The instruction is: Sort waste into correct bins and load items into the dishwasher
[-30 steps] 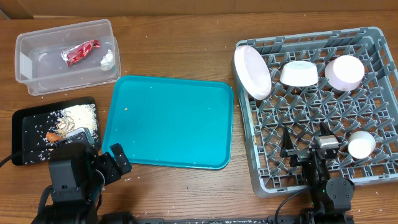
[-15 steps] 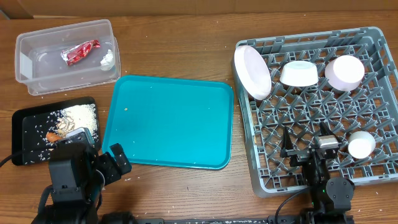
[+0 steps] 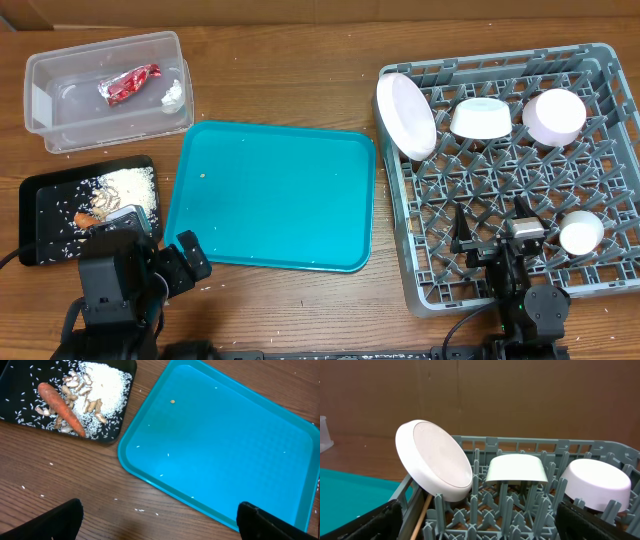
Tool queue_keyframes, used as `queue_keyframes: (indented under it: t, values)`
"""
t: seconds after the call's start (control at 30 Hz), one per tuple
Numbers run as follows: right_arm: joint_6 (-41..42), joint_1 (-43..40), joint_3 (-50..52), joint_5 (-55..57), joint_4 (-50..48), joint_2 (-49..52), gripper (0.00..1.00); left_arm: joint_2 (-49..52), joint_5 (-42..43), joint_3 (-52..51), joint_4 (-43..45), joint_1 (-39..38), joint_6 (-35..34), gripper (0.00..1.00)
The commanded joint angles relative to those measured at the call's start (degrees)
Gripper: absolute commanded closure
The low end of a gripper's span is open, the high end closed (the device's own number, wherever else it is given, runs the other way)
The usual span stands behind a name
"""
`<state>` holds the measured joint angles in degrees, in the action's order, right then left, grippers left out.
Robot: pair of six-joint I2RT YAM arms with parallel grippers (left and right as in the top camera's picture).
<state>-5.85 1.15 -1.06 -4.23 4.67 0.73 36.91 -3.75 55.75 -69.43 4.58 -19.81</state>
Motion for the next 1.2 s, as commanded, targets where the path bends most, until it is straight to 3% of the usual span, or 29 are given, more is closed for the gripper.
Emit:
queue_keyframes:
  t: [0.0, 0.23, 0.33, 0.47, 0.7, 1.0, 1.17]
  values:
    - [-0.2, -0.2, 0.59, 0.15, -0.24, -0.57, 0.0, -0.17, -0.94, -0.13, 0.0, -0.07, -1.01, 0.0]
    - [-0.2, -0.2, 0.59, 0.15, -0.24, -0.57, 0.0, -2.36, -1.16, -0.66, -1.51, -0.04, -0.9, 0.0]
    - [-0.2, -0.2, 0.59, 0.15, -0.24, -0.55, 0.0, -6.36, -1.55, -4.44, 2.01, -0.07, 1.46, 0.0]
    - [-0.2, -0.2, 0.59, 0.15, -0.24, -0.57, 0.0, -14.69, 0.0, -15.17, 13.07, -0.09, 5.66, 0.0]
    - [-0.2, -0.2, 0.59, 0.15, -0.24, -0.57, 0.0, -30.08, 0.81, -35.89, 40.46, -0.11, 12.5, 0.0]
    - [-0.2, -0.2, 0.59, 0.17, -0.24, -0.57, 0.0, -36.72, 6.49, -54.55, 72.35, 0.0, 22.18, 0.0]
    - [-0.2, -0.2, 0.59, 0.15, -0.24, -0.57, 0.0, -36.68, 6.16, -55.47, 65.29, -0.02, 20.5, 0.0]
